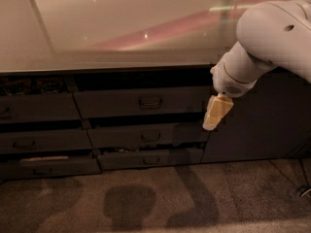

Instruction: Open top drawer

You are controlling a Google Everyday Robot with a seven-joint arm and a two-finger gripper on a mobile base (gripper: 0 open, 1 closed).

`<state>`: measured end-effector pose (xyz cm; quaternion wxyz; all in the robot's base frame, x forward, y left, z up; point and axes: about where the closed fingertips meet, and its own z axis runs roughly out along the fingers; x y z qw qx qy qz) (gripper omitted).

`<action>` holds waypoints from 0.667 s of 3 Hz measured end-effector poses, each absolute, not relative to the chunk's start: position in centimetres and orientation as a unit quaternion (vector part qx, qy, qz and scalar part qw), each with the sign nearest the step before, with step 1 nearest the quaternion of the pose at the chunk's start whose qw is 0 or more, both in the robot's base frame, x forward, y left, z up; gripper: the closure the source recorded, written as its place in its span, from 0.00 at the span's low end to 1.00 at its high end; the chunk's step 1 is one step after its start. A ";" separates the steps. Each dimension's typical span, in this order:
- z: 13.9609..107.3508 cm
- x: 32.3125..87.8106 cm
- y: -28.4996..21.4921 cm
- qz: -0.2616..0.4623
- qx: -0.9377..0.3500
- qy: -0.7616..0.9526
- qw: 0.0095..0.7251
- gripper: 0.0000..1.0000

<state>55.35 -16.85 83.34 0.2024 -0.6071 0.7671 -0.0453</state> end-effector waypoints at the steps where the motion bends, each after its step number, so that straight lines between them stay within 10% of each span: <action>1: 83.1 56.1 -17.1 -0.056 -0.609 0.764 0.203 0.00; 2: 80.9 58.9 -18.7 -0.057 -0.599 0.777 0.186 0.00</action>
Offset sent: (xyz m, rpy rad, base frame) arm 0.0776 -0.0443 -0.0616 -0.0458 0.0683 -0.0796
